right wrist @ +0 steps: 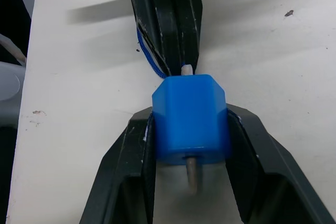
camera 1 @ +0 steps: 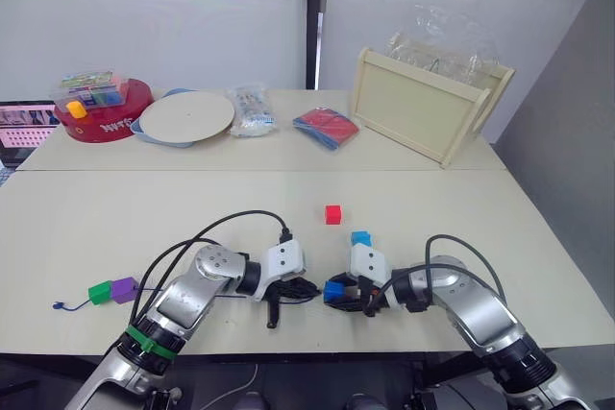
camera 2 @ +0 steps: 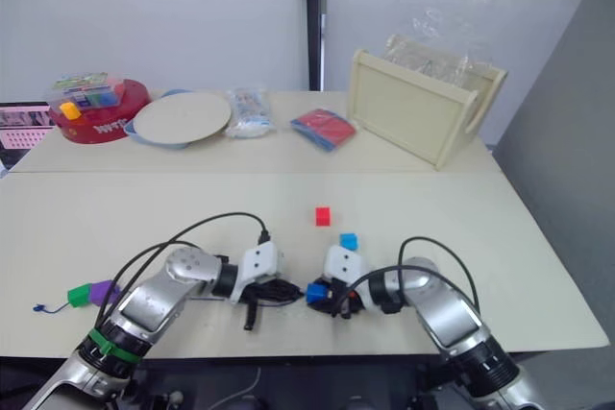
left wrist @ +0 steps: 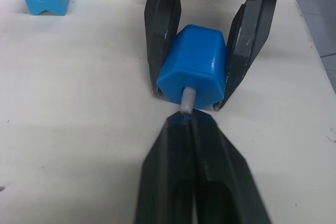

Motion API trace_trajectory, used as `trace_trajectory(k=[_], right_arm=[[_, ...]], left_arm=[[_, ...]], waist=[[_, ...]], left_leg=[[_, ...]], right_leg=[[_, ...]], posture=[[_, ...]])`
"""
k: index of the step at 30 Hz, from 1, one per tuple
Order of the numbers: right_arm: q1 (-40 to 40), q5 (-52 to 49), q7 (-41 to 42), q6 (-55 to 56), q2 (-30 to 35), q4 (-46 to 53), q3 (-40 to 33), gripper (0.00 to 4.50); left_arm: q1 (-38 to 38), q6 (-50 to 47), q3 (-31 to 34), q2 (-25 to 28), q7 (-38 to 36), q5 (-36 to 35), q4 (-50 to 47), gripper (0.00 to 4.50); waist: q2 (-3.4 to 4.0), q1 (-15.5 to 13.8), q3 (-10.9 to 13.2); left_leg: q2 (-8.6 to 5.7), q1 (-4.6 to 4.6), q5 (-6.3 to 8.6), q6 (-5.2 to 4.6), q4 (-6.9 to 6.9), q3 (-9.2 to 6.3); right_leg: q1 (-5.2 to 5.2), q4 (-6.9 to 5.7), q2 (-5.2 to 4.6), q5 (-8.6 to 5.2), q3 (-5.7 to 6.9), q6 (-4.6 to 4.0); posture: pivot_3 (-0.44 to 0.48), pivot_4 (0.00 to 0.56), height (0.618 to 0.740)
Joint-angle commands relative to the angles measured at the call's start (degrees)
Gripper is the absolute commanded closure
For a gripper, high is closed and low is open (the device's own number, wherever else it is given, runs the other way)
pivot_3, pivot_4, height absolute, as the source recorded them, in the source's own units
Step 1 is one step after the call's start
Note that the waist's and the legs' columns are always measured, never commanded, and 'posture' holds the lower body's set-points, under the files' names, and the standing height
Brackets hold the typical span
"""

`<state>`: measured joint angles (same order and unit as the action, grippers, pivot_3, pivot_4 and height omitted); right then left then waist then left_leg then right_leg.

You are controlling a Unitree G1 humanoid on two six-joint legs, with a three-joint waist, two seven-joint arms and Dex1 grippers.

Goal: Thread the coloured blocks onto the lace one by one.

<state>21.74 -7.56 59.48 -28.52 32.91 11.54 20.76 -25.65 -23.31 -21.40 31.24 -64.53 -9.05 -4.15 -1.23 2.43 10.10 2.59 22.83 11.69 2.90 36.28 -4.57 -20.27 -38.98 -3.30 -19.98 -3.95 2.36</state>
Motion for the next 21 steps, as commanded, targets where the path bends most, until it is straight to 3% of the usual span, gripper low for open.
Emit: trace_trajectory(k=[1, 21], right_arm=[[-1.0, 1.1, -1.1, -1.6, 0.6, -0.9, 0.8, 3.21], [-1.4, 1.1, -2.1, -1.9, 0.0, 0.1, 0.9, 3.21]], left_arm=[[-0.9, 0.9, 0.9, -0.1, 0.1, -0.3, -0.6, 4.48], [-2.6, 2.8, -1.7, -1.8, -3.1, 0.5, 0.5, 4.48]], waist=[[0.0, 0.0, 0.0], [0.0, -0.1, 0.0]], left_leg=[[0.0, 0.0, 0.0, 0.0, 0.0, 0.0], [-0.02, 0.01, 0.0, 0.0, 0.01, 0.0]], right_leg=[[0.0, 0.0, 0.0, 0.0, 0.0, 0.0], [0.01, 0.01, -0.01, 0.0, 0.0, 0.0]], posture=[[0.0, 0.15, 0.74], [0.0, 0.15, 0.74]])
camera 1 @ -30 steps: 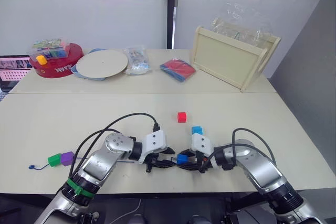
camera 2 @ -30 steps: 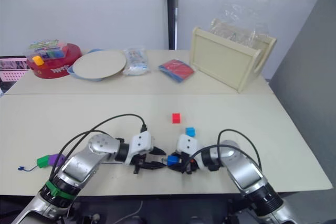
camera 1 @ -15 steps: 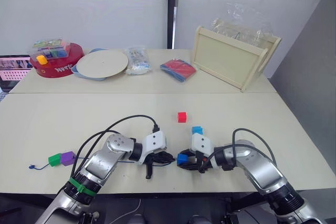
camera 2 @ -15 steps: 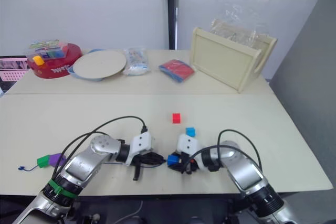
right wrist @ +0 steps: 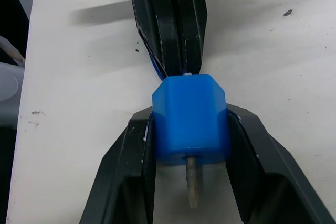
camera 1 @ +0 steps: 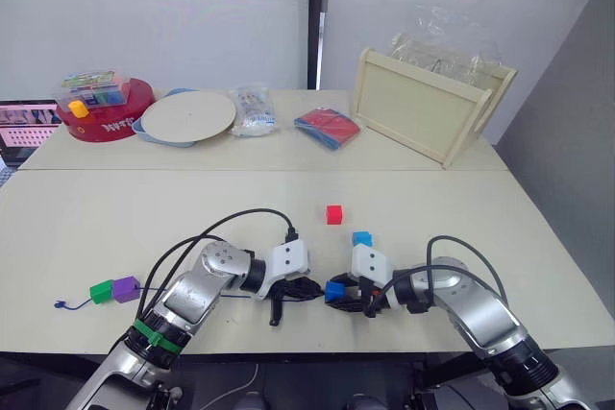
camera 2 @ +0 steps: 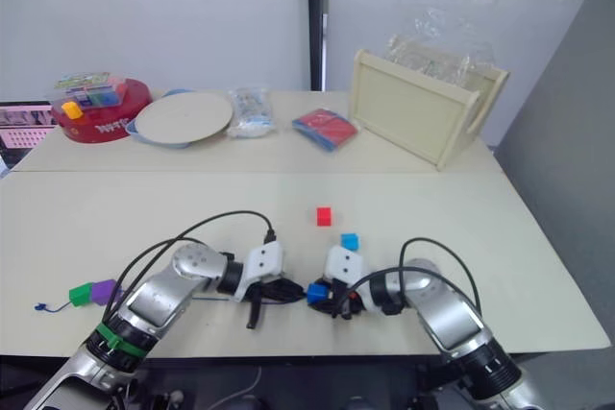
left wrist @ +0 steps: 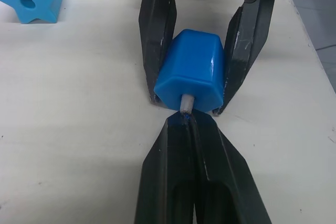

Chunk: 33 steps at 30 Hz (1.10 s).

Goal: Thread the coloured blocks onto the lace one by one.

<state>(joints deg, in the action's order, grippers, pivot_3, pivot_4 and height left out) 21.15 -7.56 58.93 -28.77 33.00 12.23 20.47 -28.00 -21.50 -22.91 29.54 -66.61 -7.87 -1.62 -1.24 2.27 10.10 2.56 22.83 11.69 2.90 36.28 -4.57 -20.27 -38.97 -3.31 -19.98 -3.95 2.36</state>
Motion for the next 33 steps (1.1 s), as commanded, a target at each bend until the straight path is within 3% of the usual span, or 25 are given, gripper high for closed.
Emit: trace_trajectory(k=[1, 4, 7, 16, 26, 33], right_arm=[[-0.8, 1.2, -1.6, -1.9, -0.1, -0.6, 1.2, 3.21], [-1.0, 1.2, -2.1, -2.5, -0.1, -0.5, 1.1, 3.21], [-1.3, 1.1, -2.4, -2.6, 0.0, -0.4, 1.0, 3.21], [-1.8, 1.1, -3.1, -2.5, -0.2, -0.5, 0.9, 3.21], [-2.3, 1.0, -3.8, -3.3, 0.1, 0.9, 0.6, 3.21], [-2.6, 0.6, -4.2, -4.0, 0.0, 1.8, 0.4, 3.21]], left_arm=[[-0.1, 0.7, 0.2, 0.4, -1.0, -0.7, -2.4, 4.48], [0.4, -0.1, 2.1, 1.9, -0.5, -1.5, -3.6, 4.48], [0.6, -0.8, 4.5, 3.1, -0.2, -2.9, -5.1, 3.69], [2.5, -3.4, 6.6, 6.7, -0.6, -5.1, -9.3, 0.77], [6.5, -4.5, 4.7, 6.8, 2.5, -2.6, -10.3, 0.77], [8.7, 1.8, 3.4, 6.6, 8.5, 3.9, -7.1, 0.77]], waist=[[0.0, 0.0, 0.0], [0.0, 0.2, 0.0], [0.0, 0.3, 0.0], [0.0, 0.2, 0.0], [0.0, 0.3, 0.0], [0.0, 0.1, 0.0]], left_leg=[[0.0, 0.0, 0.0, 0.0, 0.0, 0.0], [0.01, 0.0, 0.0, 0.0, 0.0, 0.0], [0.03, 0.0, 0.0, 0.0, -0.02, 0.0], [0.03, -0.02, 0.0, 0.0, -0.02, 0.0], [0.03, -0.01, 0.0, 0.0, -0.03, 0.0], [0.02, -0.04, 0.0, 0.0, -0.03, 0.0]], right_leg=[[0.0, 0.0, 0.0, 0.0, 0.0, 0.0], [0.0, 0.0, 0.01, 0.0, 0.0, 0.0], [-0.02, 0.0, 0.02, 0.0, 0.0, 0.0], [-0.01, 0.0, 0.02, 0.0, 0.0, 0.0], [-0.02, 0.0, 0.02, 0.0, 0.0, 0.0], [0.01, 0.0, 0.01, 0.0, -0.01, 0.0]], posture=[[0.0, 0.15, 0.74], [0.0, 0.15, 0.74], [0.0, 0.15, 0.74], [0.0, 0.15, 0.74], [0.0, 0.15, 0.74], [0.0, 0.15, 0.74]])
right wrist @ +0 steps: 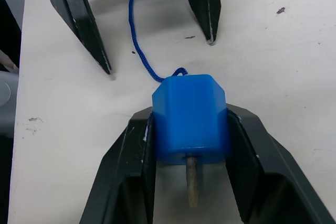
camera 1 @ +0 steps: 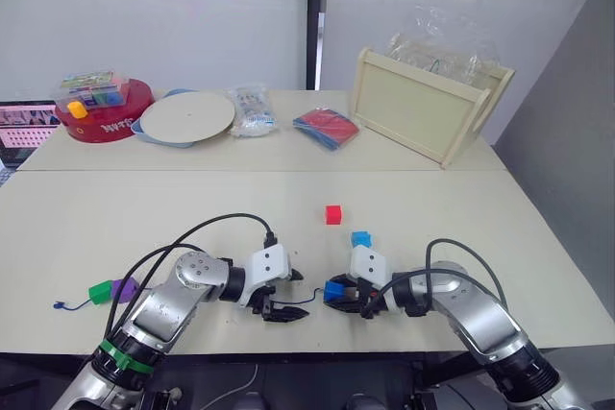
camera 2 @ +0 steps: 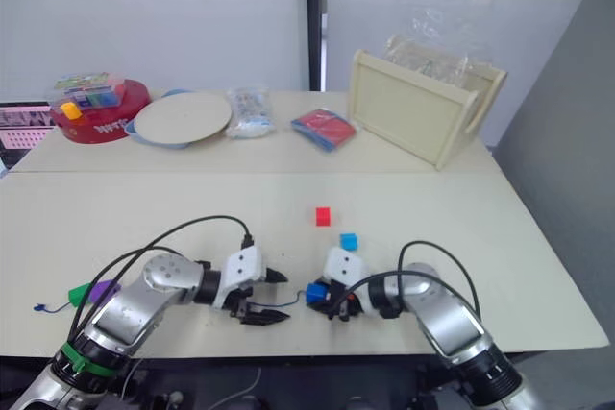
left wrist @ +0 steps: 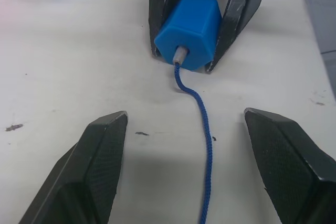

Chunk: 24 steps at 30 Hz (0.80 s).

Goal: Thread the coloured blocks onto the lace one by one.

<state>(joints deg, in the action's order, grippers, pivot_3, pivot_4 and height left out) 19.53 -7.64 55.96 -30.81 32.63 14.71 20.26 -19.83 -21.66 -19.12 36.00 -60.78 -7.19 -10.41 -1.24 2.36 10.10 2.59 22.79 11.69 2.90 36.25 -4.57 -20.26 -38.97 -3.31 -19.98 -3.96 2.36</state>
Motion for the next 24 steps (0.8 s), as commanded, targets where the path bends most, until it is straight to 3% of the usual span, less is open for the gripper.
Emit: trace_trajectory(k=[1, 8, 24], right_arm=[[-1.0, 0.7, -1.3, -2.0, 0.4, -0.7, 0.6, 3.21], [-0.8, 0.6, -1.4, -2.2, 0.2, -0.8, 0.7, 3.21], [-0.4, 0.7, -1.5, -2.1, 0.2, -1.1, 0.5, 3.21]], left_arm=[[0.6, 2.3, -0.2, 0.0, 2.8, 3.0, 1.8, 0.77], [-1.2, 1.2, 2.1, -1.5, 4.1, 1.0, 2.8, 0.77], [-3.1, 1.9, 1.4, -0.9, 7.1, 3.8, 5.1, 0.77]], waist=[[0.0, 0.0, 0.0], [0.0, 0.0, 0.0], [0.0, 0.0, 0.0]], left_leg=[[0.0, 0.0, 0.0, 0.0, 0.0, 0.0], [-0.01, 0.0, 0.0, 0.0, 0.01, 0.0], [0.0, 0.0, 0.0, 0.0, 0.0, 0.0]], right_leg=[[0.0, 0.0, 0.0, 0.0, 0.0, 0.0], [0.0, 0.0, 0.0, 0.0, 0.0, 0.0], [0.0, -0.01, 0.0, 0.0, 0.01, 0.0]], posture=[[0.0, 0.15, 0.74], [0.0, 0.15, 0.74], [0.0, 0.15, 0.74]])
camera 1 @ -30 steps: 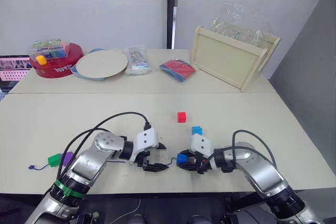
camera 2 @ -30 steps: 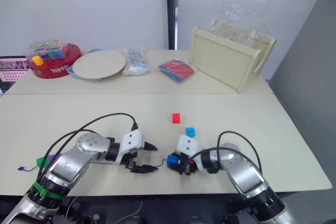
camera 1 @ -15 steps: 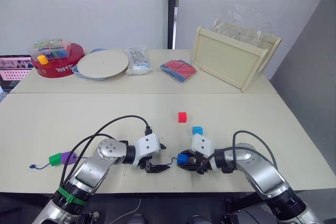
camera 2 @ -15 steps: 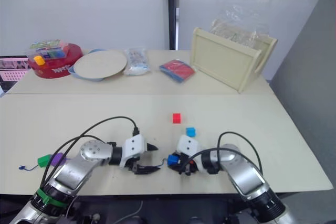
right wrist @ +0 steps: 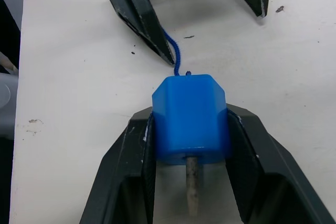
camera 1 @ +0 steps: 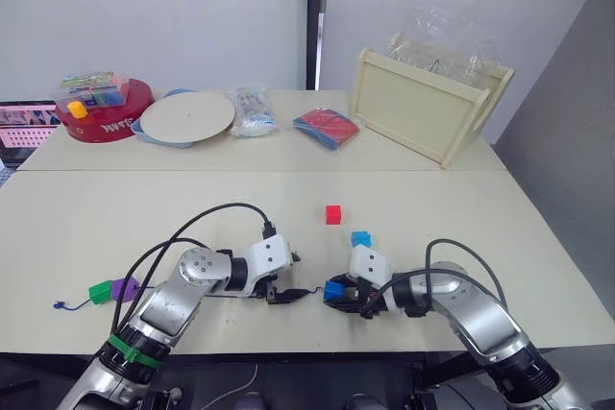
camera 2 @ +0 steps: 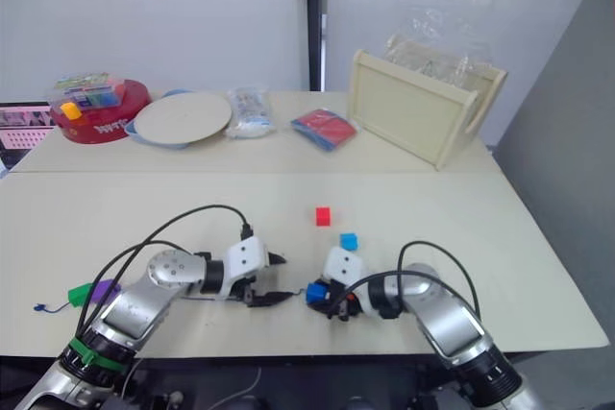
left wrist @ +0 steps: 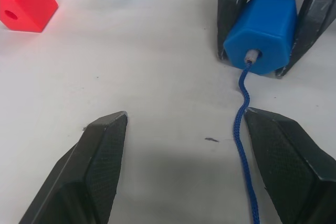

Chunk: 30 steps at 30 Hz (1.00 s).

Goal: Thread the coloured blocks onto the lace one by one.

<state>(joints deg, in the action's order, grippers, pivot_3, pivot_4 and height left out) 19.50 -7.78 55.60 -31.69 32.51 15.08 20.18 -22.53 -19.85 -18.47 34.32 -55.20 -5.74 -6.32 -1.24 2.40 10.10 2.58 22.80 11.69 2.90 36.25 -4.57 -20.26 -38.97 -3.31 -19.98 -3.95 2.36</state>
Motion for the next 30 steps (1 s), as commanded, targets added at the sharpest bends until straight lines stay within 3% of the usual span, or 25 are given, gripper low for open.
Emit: trace_trajectory(k=[1, 7, 14, 18, 30], right_arm=[[-0.3, 0.9, -1.1, -1.2, 0.4, -1.5, 0.6, 3.21], [-0.3, 0.9, -1.2, -1.3, 0.3, -1.5, 0.7, 3.21], [-0.3, 0.8, -1.4, -1.5, 0.2, -1.4, 0.7, 3.21], [-0.3, 0.8, -1.5, -1.5, 0.1, -1.4, 0.7, 3.21], [-0.6, 0.6, -1.7, -2.0, 0.5, -0.6, 0.2, 3.21]], left_arm=[[-0.5, 0.1, 0.6, 0.7, 1.6, 2.5, 1.0, 0.77], [-1.1, -0.6, 0.7, 0.3, 1.7, 1.9, 0.1, 0.77], [-0.1, -3.8, 0.8, 0.8, -5.0, -5.1, -5.6, 0.77], [-0.2, -4.7, -0.3, 1.1, -5.6, -3.9, -4.7, 0.77], [-1.6, -5.9, -3.2, 0.5, -6.3, -1.3, -1.3, 4.48]], waist=[[0.0, 0.0, 0.0], [0.0, 0.0, 0.0], [0.0, 0.1, 0.0], [0.0, 0.1, 0.0], [-0.01, 0.1, 0.0]], left_leg=[[0.0, 0.0, 0.0, 0.0, 0.0, 0.0], [0.0, 0.0, 0.0, 0.0, 0.0, 0.0], [0.0, 0.02, 0.0, 0.0, -0.01, 0.0], [0.0, 0.01, 0.0, 0.0, -0.01, 0.0], [0.0, 0.02, 0.0, 0.0, -0.01, 0.0]], right_leg=[[0.0, 0.0, 0.0, 0.0, 0.0, 0.0], [0.0, 0.0, 0.0, 0.0, 0.0, 0.0], [-0.02, 0.0, 0.0, 0.0, 0.0, 0.0], [-0.02, 0.0, 0.01, 0.0, 0.0, 0.0], [-0.02, 0.0, 0.01, 0.0, 0.0, 0.0]], posture=[[0.0, 0.15, 0.74], [0.0, 0.15, 0.74], [0.0, 0.15, 0.74], [0.0, 0.15, 0.74], [0.0, 0.15, 0.74]])
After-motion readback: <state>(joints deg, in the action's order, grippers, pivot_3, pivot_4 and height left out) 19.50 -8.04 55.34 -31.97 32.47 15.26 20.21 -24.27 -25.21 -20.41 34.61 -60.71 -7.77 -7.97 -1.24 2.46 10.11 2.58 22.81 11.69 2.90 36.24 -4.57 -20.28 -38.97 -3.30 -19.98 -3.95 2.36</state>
